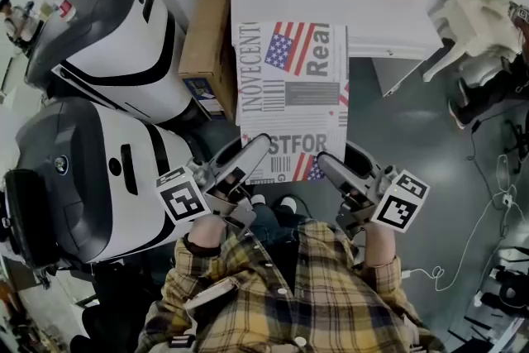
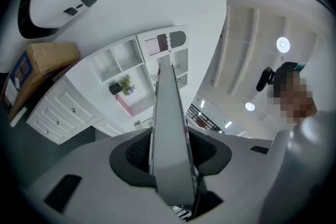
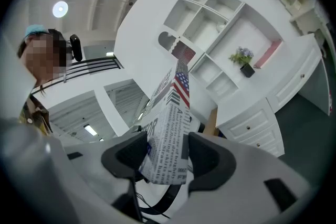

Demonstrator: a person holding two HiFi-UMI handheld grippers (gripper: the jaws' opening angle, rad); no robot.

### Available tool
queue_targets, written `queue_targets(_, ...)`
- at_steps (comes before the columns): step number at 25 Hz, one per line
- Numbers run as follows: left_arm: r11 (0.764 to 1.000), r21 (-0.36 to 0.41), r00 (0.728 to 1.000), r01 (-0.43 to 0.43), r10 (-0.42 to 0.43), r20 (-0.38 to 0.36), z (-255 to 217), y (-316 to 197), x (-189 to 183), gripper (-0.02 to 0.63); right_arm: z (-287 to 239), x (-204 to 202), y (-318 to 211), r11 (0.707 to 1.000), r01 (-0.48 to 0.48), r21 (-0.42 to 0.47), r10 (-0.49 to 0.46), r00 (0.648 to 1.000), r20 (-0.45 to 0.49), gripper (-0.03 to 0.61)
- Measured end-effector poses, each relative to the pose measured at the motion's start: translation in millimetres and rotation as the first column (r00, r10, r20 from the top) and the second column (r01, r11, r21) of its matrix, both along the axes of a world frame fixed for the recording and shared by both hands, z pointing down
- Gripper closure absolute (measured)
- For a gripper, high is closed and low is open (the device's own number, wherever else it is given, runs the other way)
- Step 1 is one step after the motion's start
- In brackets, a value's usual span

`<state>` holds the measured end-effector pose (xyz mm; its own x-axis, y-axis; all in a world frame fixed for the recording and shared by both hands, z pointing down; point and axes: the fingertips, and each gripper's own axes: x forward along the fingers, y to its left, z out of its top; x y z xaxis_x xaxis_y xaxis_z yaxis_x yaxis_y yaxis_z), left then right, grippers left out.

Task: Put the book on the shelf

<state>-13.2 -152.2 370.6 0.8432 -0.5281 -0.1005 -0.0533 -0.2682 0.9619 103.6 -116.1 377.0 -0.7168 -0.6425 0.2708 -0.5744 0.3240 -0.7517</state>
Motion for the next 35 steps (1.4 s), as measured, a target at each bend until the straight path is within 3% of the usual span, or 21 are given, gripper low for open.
queue_targets(12,1.0,0.01,0.999,0.008,-0.008,0.031,-2.5,0.3,-0.8,0.436,2.4,-0.7,-0.3,1.0,0.0,0.014,-0.001,0.999,0.045,0.339)
queue_targets(18,1.0,-0.021,0.999,0.023,-0.022,0.031,-2.7,0.2,-1.1,0.436,0.8,-0.2,-1.9,1.0,0.012,-0.014,-0.011,0.999,0.045,0.339)
queue_targets(23,1.0,0.02,0.998,0.019,-0.02,0.063,-3.7,2.2,-2.6,0.436,5.0,-2.7,0.8,1.0,0.001,0.023,-0.003,0.996,0.086,0.339)
queue_targets(28,0.996,0.086,0.997,0.008,-0.015,0.08,-5.5,41.9,12.2,0.436,8.3,11.8,40.1,0.996,-0.006,0.087,-0.002,0.995,0.101,0.339)
queue_targets(35,0.995,0.098,0.997,0.015,-0.022,0.067,-4.6,-2.0,-2.0,0.436,8.1,-1.7,-5.5,0.994,-0.001,0.105,-0.009,0.996,0.09,0.339)
